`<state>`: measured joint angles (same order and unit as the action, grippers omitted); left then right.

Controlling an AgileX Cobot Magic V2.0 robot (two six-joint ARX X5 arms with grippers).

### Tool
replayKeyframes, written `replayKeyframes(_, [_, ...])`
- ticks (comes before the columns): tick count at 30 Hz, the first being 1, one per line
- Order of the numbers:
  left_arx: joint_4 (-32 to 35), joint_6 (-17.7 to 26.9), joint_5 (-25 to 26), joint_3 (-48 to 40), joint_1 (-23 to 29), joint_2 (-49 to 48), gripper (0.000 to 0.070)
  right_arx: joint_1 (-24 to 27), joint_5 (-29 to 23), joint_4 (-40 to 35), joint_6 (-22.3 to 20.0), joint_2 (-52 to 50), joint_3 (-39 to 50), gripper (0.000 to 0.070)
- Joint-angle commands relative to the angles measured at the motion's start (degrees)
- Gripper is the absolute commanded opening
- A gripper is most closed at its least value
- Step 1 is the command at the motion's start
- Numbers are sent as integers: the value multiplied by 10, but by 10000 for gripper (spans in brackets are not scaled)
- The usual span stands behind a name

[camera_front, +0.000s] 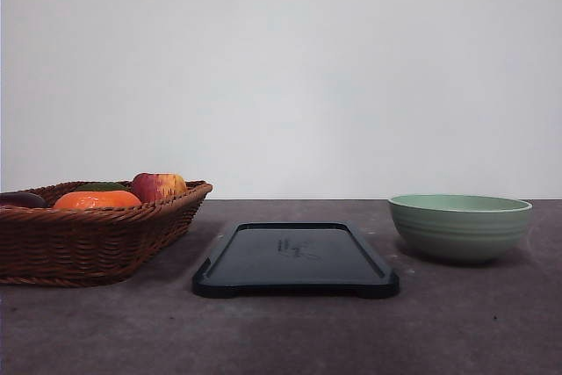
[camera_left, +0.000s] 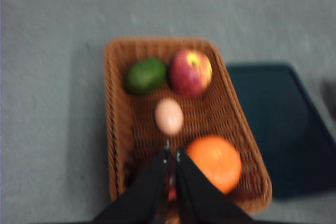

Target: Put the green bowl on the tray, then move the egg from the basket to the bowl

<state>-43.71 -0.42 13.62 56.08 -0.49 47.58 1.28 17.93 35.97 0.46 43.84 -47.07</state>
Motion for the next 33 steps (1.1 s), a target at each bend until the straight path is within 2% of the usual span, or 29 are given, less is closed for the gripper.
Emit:
replayKeyframes(1, [-19, 52, 4, 27, 0, 20, 9, 0, 2, 14, -37, 17, -20, 3])
replayKeyframes(6, [-13, 56, 4, 36, -1, 35, 25, 0, 2, 17, -44, 37, -33, 10])
replayKeyframes(7, [-13, 56, 4, 36, -1, 35, 69, 0, 2, 18, -46, 37, -33, 56])
replayKeyframes(8, [-13, 56, 4, 36, -2, 35, 149, 0, 1, 18, -48, 37, -33, 139])
replayKeyframes(10, [-13, 55, 4, 36, -3, 34, 337, 0, 1, 19, -50, 36, -33, 349])
replayKeyframes(11, [-13, 55, 4, 36, -3, 34, 378, 0, 1, 19, -50, 36, -33, 407])
replayKeyframes(12, [-13, 55, 4, 36, -3, 34, 386, 0, 1, 19, -50, 36, -33, 428])
replayKeyframes(15, [-13, 55, 4, 36, -3, 34, 385, 0, 0, 18, -39, 37, -33, 426])
replayKeyframes(20, [-13, 55, 4, 36, -3, 34, 385, 0, 1, 21, 1, 47, -37, 411])
replayKeyframes(26, [-15, 53, 4, 36, -3, 34, 385, 0, 0, 90, 54, 118, -88, 411])
replayKeyframes(33, [-15, 53, 4, 36, -3, 34, 385, 0, -19, 175, 35, 254, -197, 408])
